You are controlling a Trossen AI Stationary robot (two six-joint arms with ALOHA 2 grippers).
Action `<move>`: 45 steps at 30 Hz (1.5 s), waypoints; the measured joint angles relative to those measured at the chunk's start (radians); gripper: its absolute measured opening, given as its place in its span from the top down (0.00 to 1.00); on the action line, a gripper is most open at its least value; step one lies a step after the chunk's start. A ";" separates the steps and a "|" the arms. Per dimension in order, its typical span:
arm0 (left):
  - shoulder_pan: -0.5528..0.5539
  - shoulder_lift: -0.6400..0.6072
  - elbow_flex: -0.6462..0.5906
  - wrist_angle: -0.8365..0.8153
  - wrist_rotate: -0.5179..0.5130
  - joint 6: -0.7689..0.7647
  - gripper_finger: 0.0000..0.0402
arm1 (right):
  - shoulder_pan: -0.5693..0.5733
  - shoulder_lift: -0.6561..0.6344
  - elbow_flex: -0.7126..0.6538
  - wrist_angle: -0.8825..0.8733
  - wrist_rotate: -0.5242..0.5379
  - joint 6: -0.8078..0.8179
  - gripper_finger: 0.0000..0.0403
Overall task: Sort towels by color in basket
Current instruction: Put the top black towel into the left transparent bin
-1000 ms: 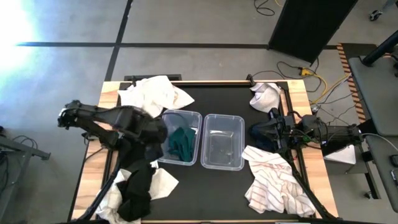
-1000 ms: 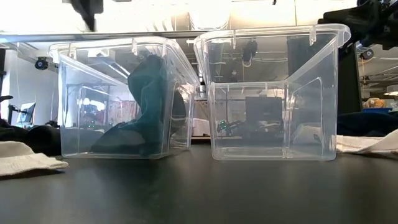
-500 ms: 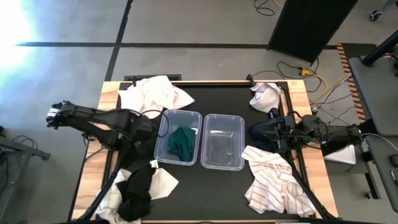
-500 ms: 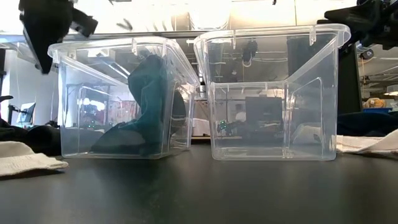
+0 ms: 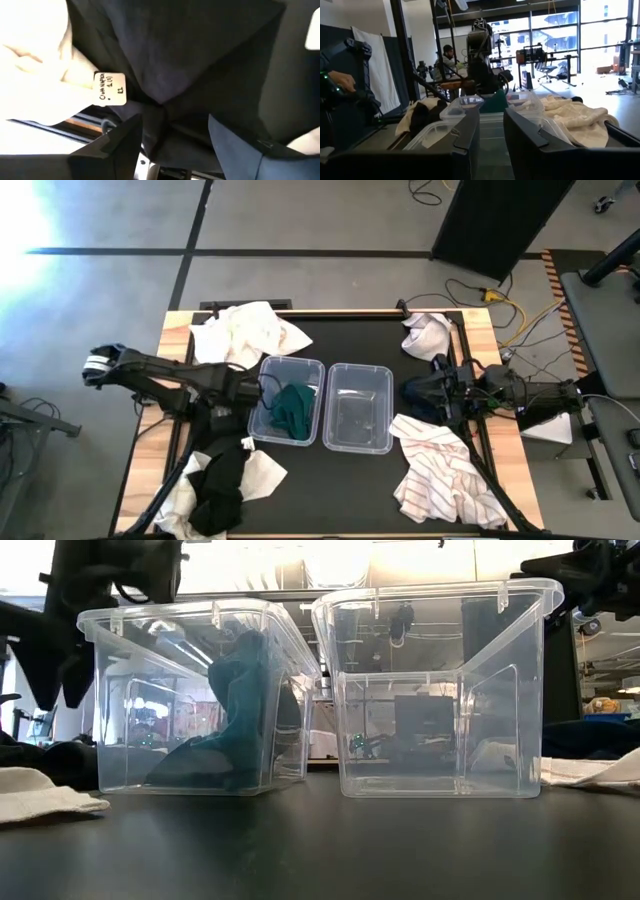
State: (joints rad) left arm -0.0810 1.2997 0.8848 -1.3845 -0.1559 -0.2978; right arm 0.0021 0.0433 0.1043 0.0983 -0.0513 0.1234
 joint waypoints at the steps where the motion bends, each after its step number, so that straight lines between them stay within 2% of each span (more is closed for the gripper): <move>1: 0.001 0.003 -0.008 0.004 -0.006 -0.003 0.48 | 0.000 0.000 0.000 -0.008 0.000 0.000 0.82; 5: 0.001 -0.016 -0.051 0.059 -0.008 -0.047 0.50 | 0.000 0.003 0.000 -0.053 0.000 0.002 0.84; 9: 0.001 -0.089 -0.076 0.109 -0.032 -0.112 0.50 | 0.000 0.011 0.000 -0.076 0.000 0.033 0.85; 13: 0.018 -0.199 -0.092 0.124 -0.067 -0.280 0.50 | 0.000 0.013 0.000 -0.075 0.000 0.041 0.85; 17: 0.048 -0.262 -0.127 0.193 -0.007 -0.461 0.50 | 0.000 0.013 0.000 -0.073 0.000 0.037 0.84; 22: 0.069 -0.260 -0.178 0.280 0.052 -0.568 0.50 | 0.000 0.012 0.000 -0.067 0.000 0.041 0.81; 27: 0.120 -0.228 -0.237 0.294 0.056 -0.609 0.49 | 0.000 0.012 0.000 -0.064 0.000 0.050 0.79; 32: 0.166 -0.189 -0.293 0.419 0.086 -0.571 0.48 | 0.000 0.012 0.000 -0.063 0.000 0.051 0.77; 36: 0.186 -0.151 -0.328 0.426 0.086 -0.539 0.49 | 0.000 0.012 0.000 -0.063 0.000 0.051 0.76; 40: 0.187 -0.128 -0.371 0.468 0.069 -0.522 0.60 | 0.000 0.012 0.000 -0.063 0.000 0.052 0.78; 45: 0.187 -0.132 -0.410 0.554 0.061 -0.497 0.93 | 0.000 0.012 0.000 -0.063 0.000 0.052 0.81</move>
State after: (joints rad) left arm 0.1055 1.1679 0.4746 -0.8305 -0.0946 -0.7948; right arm 0.0019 0.0555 0.1044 0.0349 -0.0510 0.1755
